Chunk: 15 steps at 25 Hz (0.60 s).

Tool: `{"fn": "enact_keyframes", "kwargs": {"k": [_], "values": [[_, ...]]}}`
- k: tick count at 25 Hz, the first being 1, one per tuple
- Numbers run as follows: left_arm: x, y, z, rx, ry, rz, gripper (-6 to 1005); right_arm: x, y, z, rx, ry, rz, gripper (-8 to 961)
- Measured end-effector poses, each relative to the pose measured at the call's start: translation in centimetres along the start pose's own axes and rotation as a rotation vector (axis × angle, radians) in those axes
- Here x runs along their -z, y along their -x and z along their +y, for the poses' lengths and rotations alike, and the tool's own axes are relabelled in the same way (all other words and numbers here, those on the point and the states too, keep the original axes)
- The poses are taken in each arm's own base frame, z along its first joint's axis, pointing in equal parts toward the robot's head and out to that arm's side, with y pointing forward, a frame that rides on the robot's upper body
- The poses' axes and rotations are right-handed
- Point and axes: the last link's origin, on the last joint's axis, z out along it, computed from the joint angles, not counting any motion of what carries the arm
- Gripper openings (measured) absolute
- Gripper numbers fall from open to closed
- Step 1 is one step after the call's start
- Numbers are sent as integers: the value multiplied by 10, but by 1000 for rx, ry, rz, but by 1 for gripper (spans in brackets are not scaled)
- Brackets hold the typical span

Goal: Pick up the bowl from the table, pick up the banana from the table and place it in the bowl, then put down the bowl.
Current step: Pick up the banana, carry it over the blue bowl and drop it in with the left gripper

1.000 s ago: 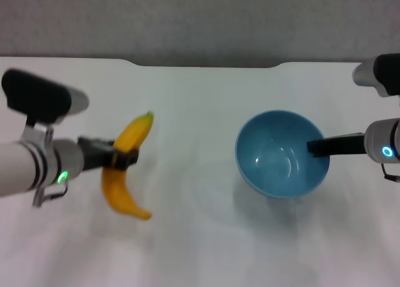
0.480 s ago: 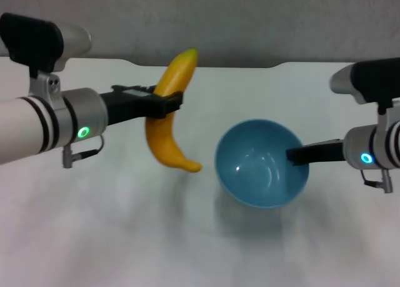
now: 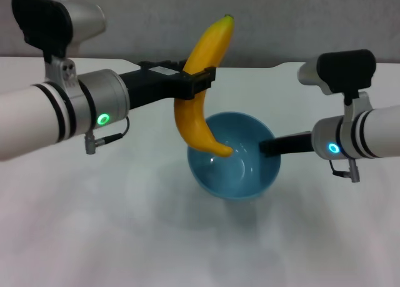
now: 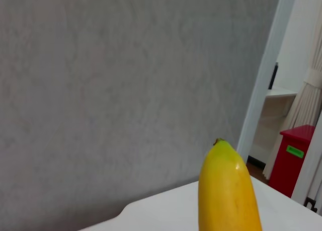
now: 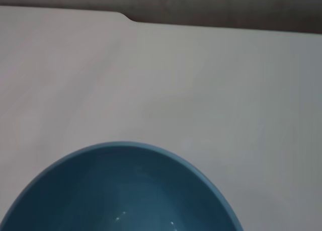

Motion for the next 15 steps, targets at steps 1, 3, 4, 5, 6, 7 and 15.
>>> {"fn": "enact_keyframes", "kwargs": {"k": [1,3,4,5,6,7,15], "values": [[-1,1,2,-12,0,7,515,-1,2,2,1,6,-4,28],[-4,4,6,-32,-7,14,516,-1,6,6,0,17,-12,28],[-6,7,7,-39,-11,13,517,-1,8,8,1,22,-17,28],[-7,9,8,-47,-17,14,517,-1,10,10,5,27,-21,28],[-9,12,9,-55,-22,12,518,0,12,13,10,33,-26,28],[-10,14,10,-61,-26,9,518,0,14,16,17,42,-28,28],[-18,34,14,-113,-80,7,522,-3,17,36,32,97,-20,28]]}}
